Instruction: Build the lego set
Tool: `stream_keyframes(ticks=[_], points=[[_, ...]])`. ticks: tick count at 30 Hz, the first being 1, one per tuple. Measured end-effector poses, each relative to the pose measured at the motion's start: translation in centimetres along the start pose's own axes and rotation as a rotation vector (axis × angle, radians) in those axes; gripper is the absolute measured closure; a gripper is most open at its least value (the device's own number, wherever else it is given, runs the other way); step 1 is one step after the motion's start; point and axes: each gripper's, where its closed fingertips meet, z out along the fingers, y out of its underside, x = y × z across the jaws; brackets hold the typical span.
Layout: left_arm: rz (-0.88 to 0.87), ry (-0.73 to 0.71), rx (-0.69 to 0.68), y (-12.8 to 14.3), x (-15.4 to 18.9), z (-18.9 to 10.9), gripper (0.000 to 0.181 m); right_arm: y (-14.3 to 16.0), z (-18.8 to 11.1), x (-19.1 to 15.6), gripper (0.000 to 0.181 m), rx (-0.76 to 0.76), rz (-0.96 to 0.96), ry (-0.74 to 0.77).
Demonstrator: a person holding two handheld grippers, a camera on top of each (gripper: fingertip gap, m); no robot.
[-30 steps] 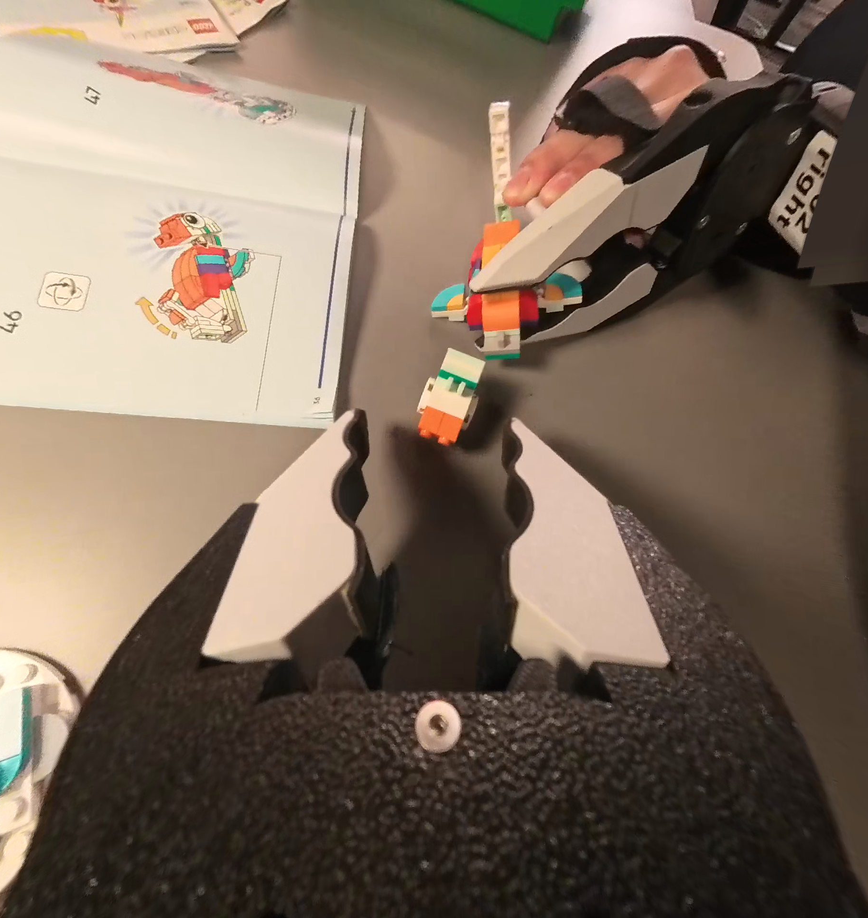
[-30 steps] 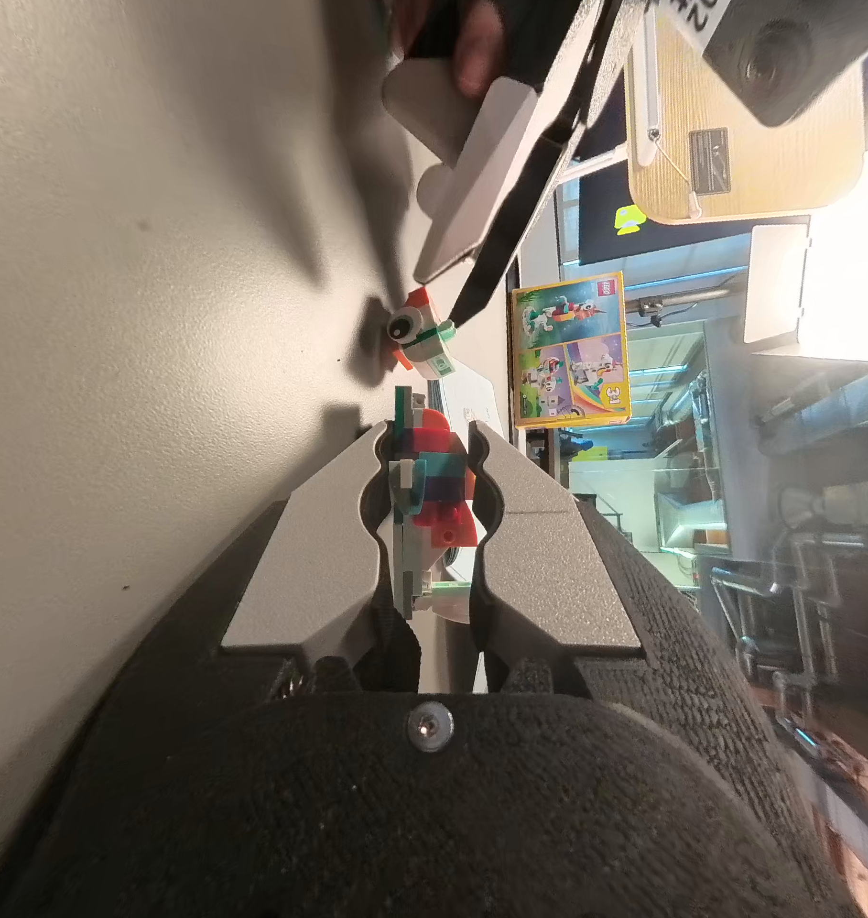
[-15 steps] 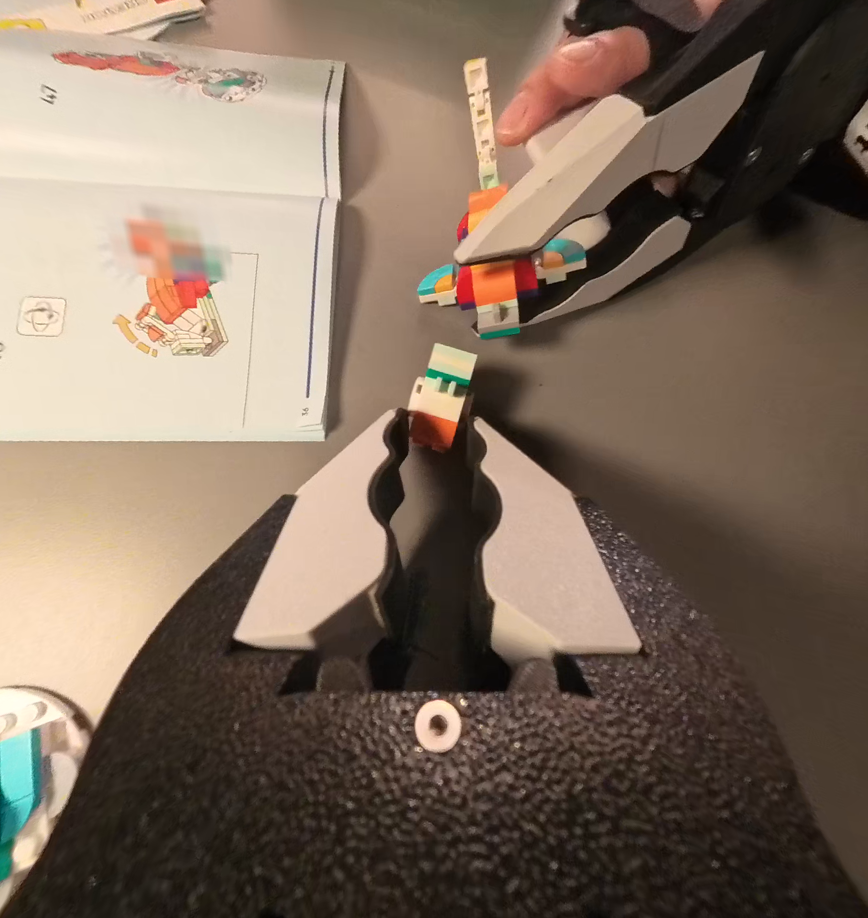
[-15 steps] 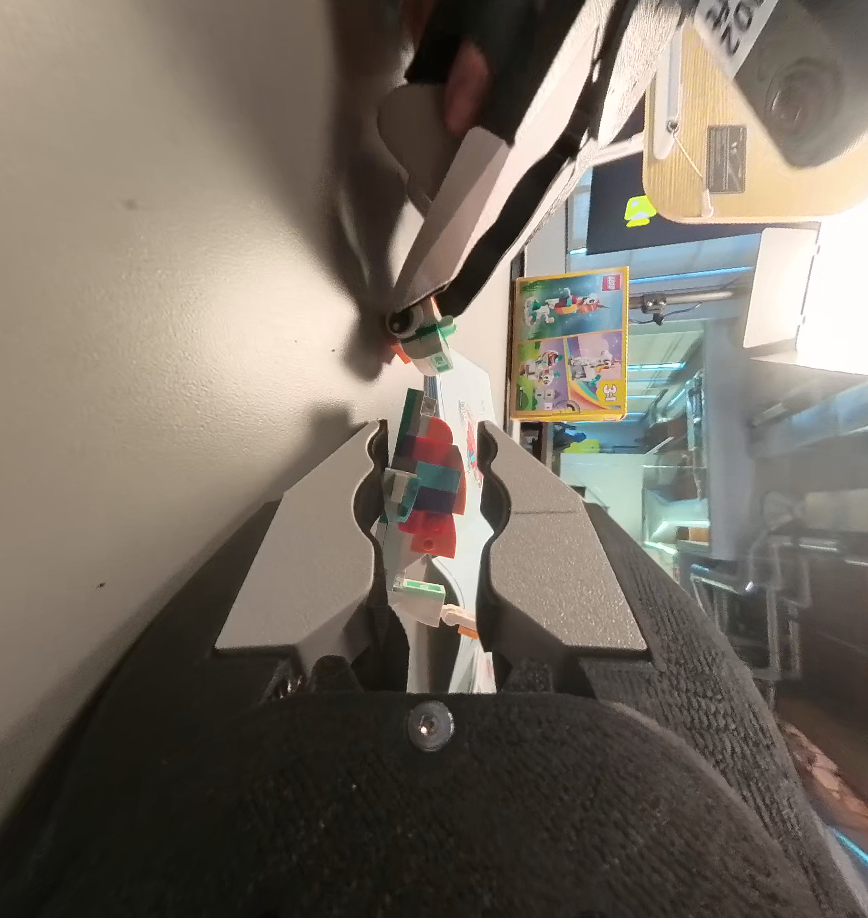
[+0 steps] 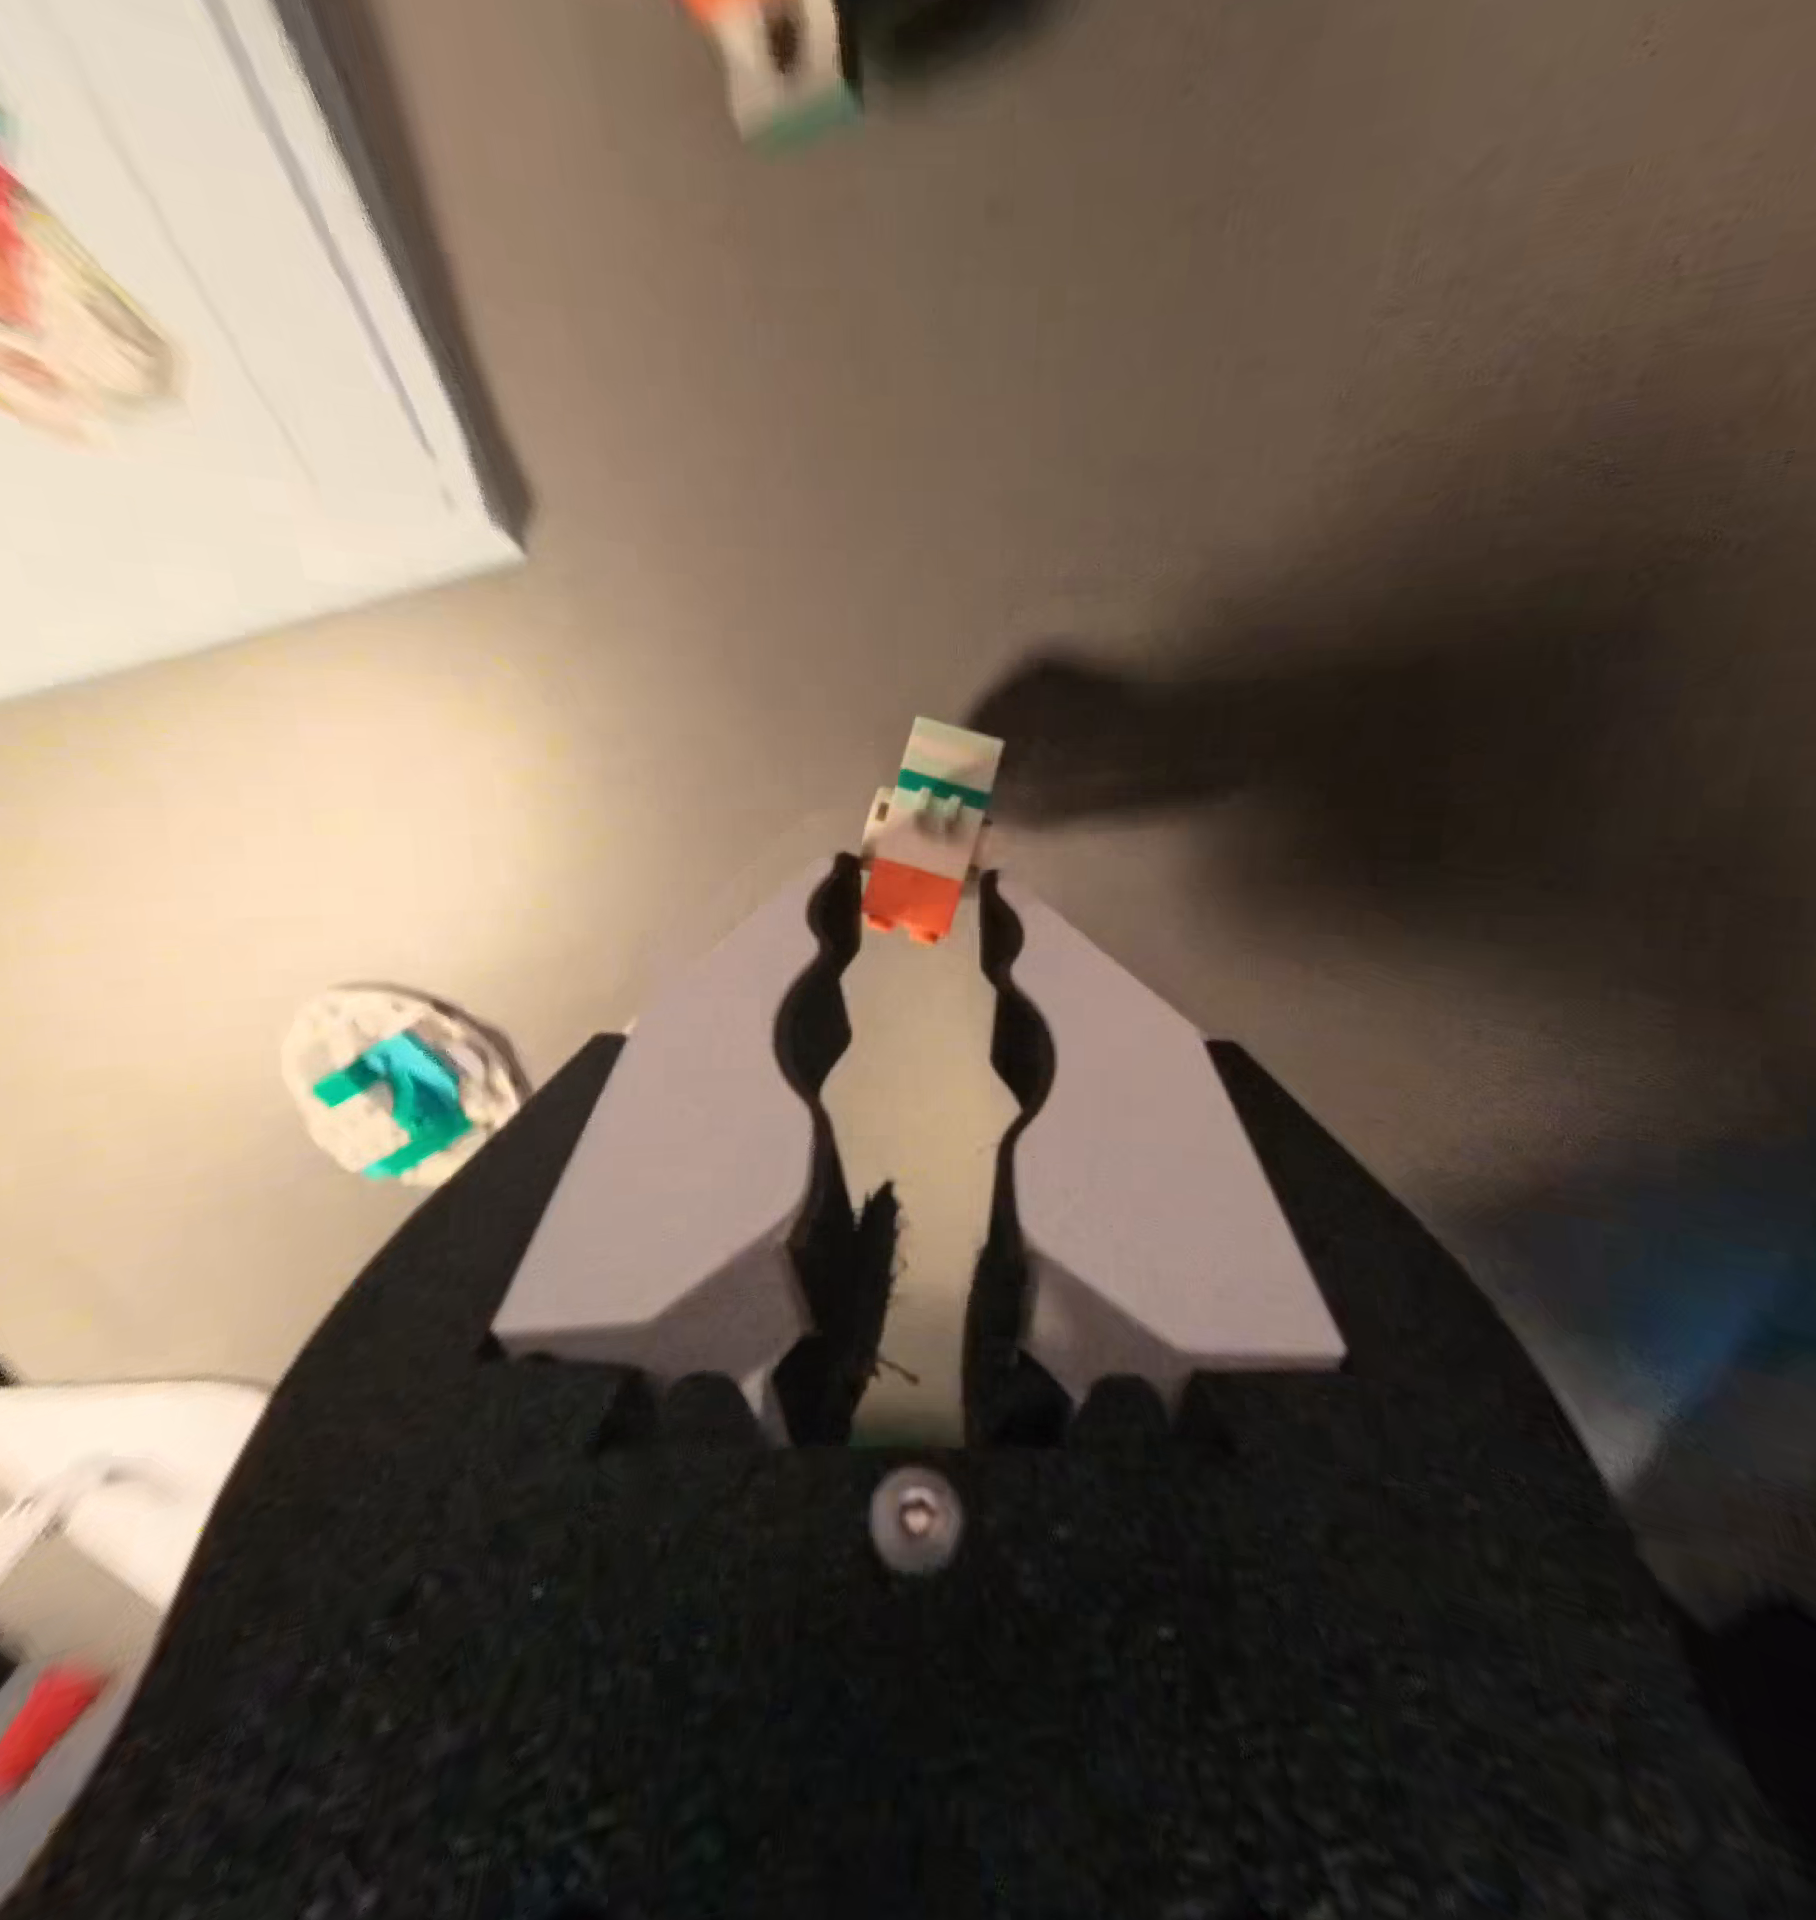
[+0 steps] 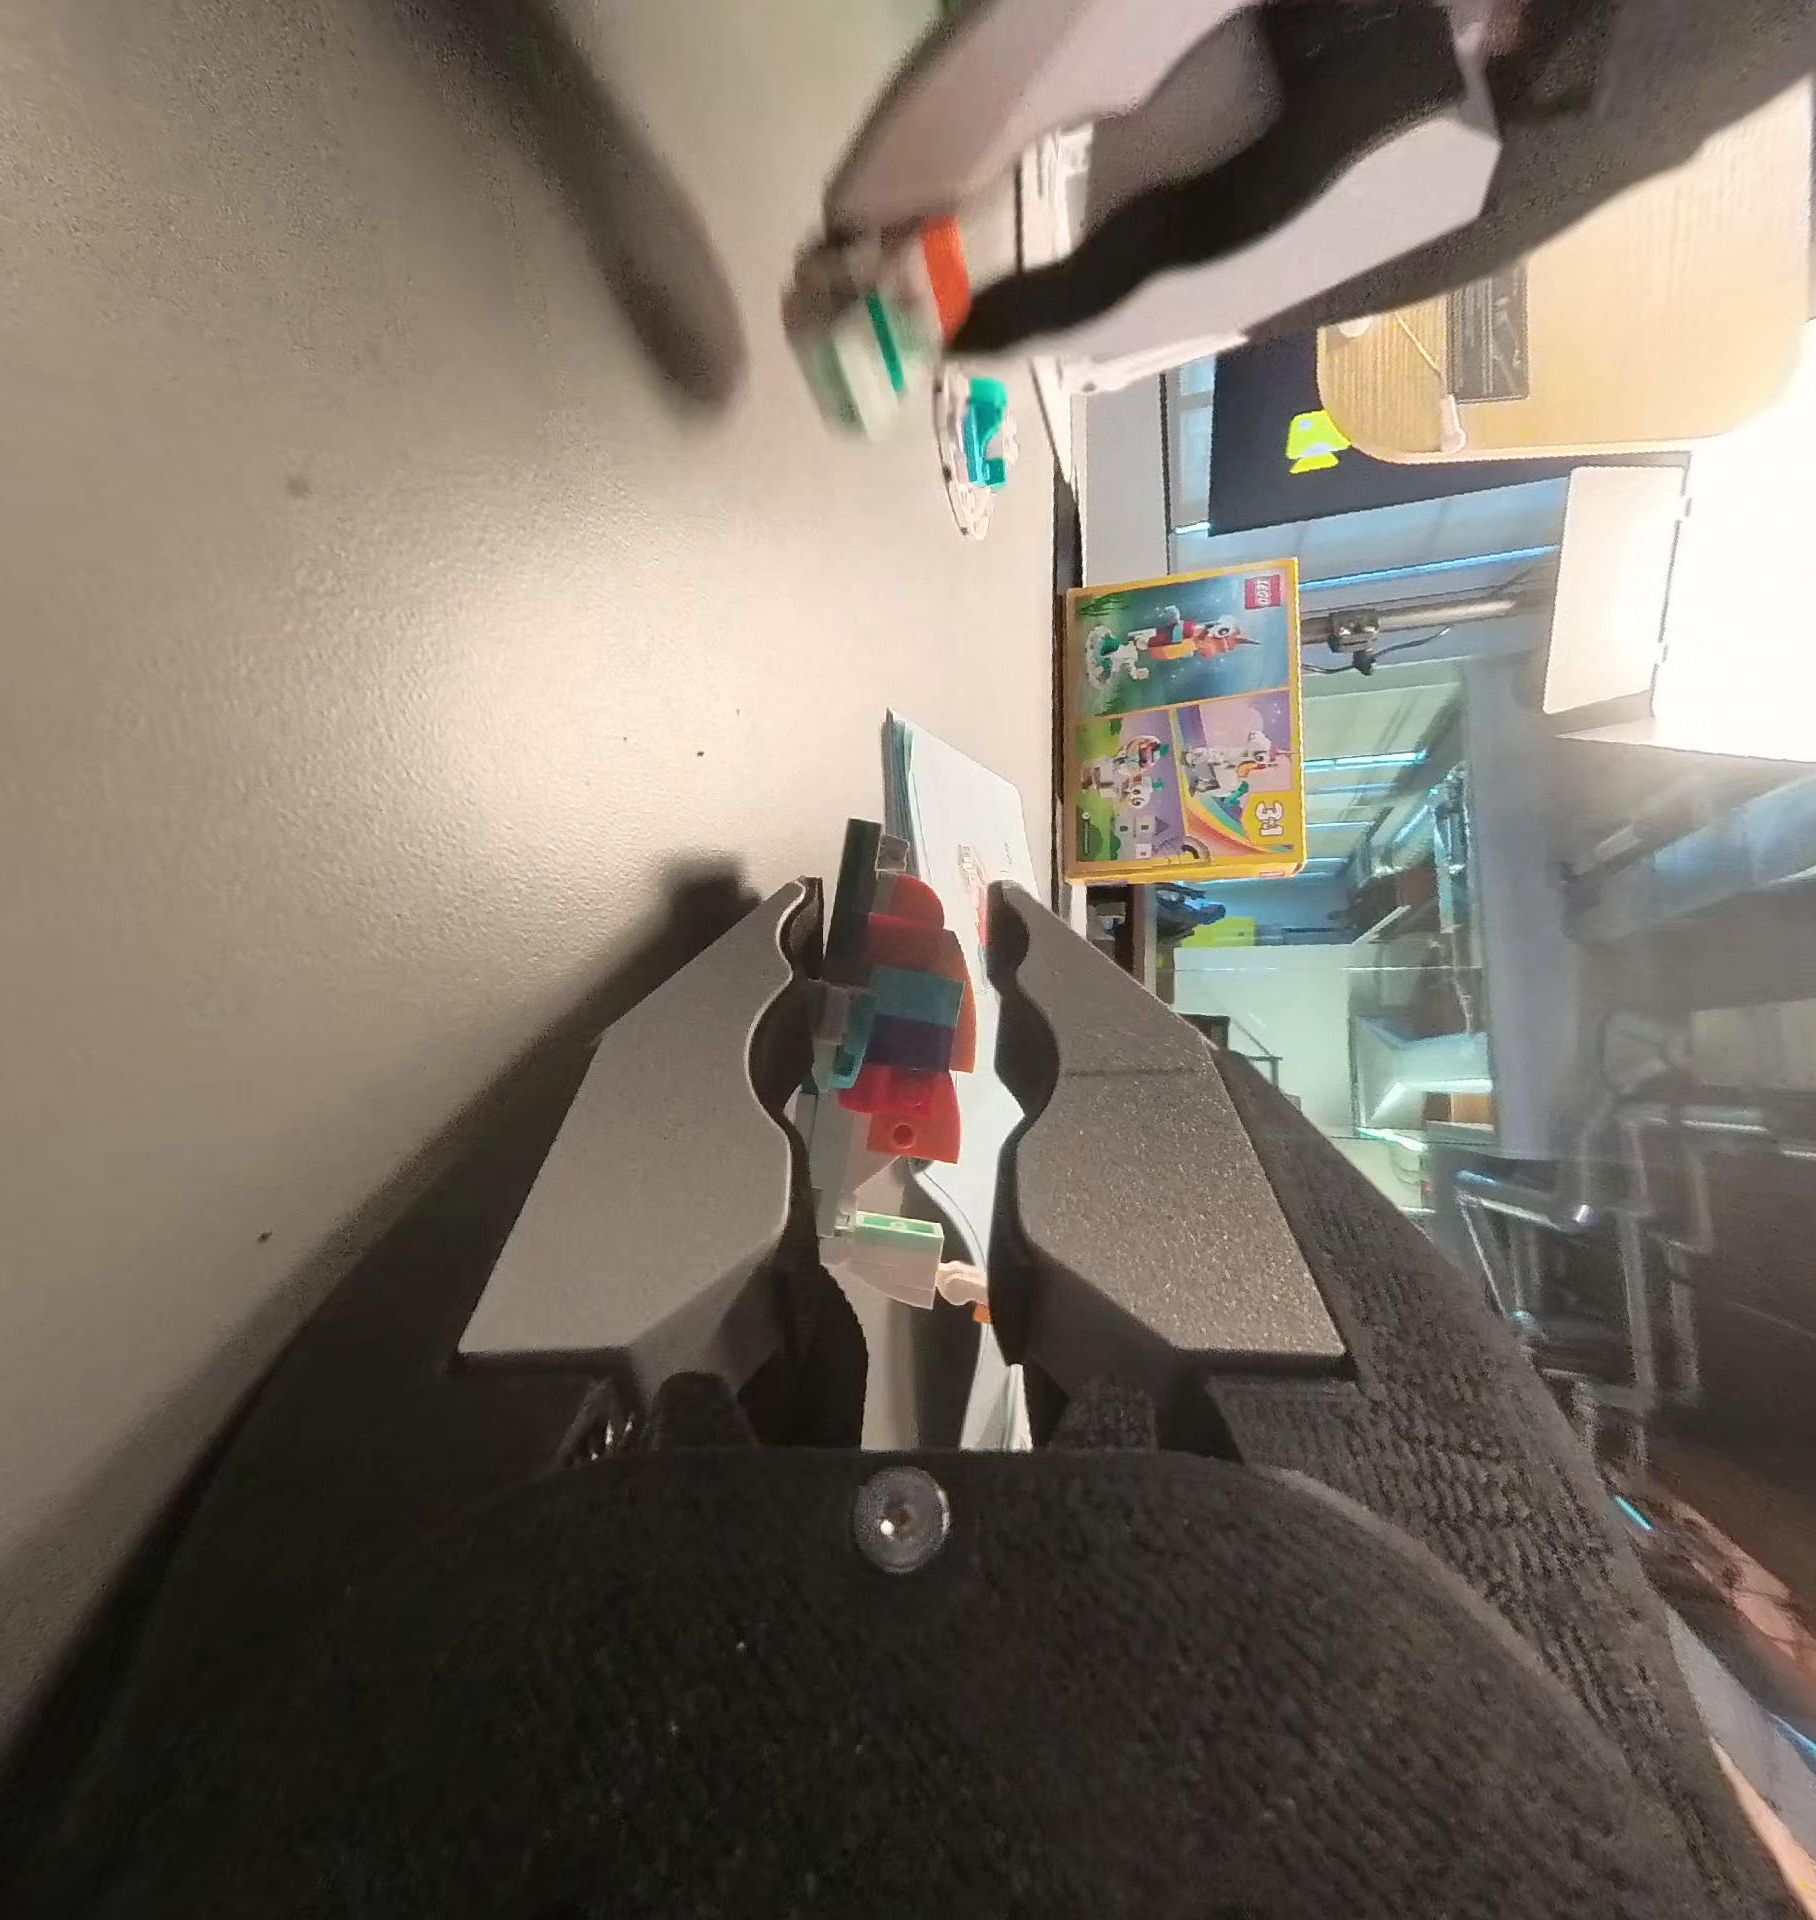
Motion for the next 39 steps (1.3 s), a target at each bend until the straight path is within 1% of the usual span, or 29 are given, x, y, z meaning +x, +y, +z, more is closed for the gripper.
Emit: stream_keyframes(ticks=[1,3,6,10,13,15,16,19,21,23,24,25,26,30,34,36,39], points=[[0.01,0.017,-0.107,0.8,0.1,0.0,0.161,0.0,0.0,0.0,0.152,0.002,0.003,0.0],[0.035,0.047,-0.29,2.0,0.3,0.0,0.161,0.0,0.0,0.0,0.152,0.009,0.02,-0.001],[0.05,0.088,-0.433,2.3,0.3,0.3,0.161,0.1,-0.1,0.0,0.153,0.016,0.046,-0.005],[0.028,0.113,-0.468,1.5,0.2,0.8,0.159,0.1,-0.1,-0.1,0.154,0.027,0.061,-0.013],[-0.015,0.1,-0.411,0.9,-0.2,0.9,0.146,0.0,-0.2,-0.2,0.155,0.037,0.079,-0.023],[-0.07,0.105,-0.322,0.7,-0.3,0.6,0.133,0.0,-0.2,-0.2,0.154,0.044,0.087,-0.028],[-0.106,0.1,-0.251,0.6,-0.5,0.4,0.126,-0.1,-0.3,-0.2,0.154,0.048,0.089,-0.029],[-0.239,0.077,0.043,-0.1,-0.8,-0.2,0.113,-0.3,-0.3,-0.3,0.154,0.058,0.093,-0.032],[-0.314,0.022,0.281,-0.5,-1.3,-0.8,0.11,-0.4,-0.4,-0.3,0.154,0.065,0.096,-0.033],[-0.393,-0.051,0.51,-0.8,-1.9,-1.5,0.112,-0.5,-0.3,-0.3,0.154,0.072,0.101,-0.032],[-0.429,-0.057,0.599,-0.7,-1.8,-1.7,0.112,-0.5,-0.3,-0.3,0.154,0.075,0.104,-0.032],[-0.463,-0.05,0.668,-0.5,-1.5,-1.6,0.106,-0.6,-0.3,-0.2,0.154,0.077,0.108,-0.031],[-0.496,-0.039,0.719,-0.3,-1.2,-1.5,0.107,-0.6,-0.3,-0.2,0.154,0.079,0.112,-0.03],[-0.544,0.016,0.846,-0.4,-0.3,-0.4,0.11,-0.5,-0.3,-0.2,0.154,0.08,0.125,-0.029],[-0.533,0.016,0.823,-0.7,-0.2,1.3,0.119,-0.5,-0.3,-0.2,0.154,0.078,0.128,-0.026],[-0.522,0.016,0.857,-1.1,-0.4,1.2,0.133,-0.4,-0.3,-0.2,0.155,0.076,0.133,-0.025],[-0.523,0.035,0.891,-1.3,-0.5,1.1,0.147,-0.4,-0.3,-0.1,0.154,0.074,0.142,-0.024]])
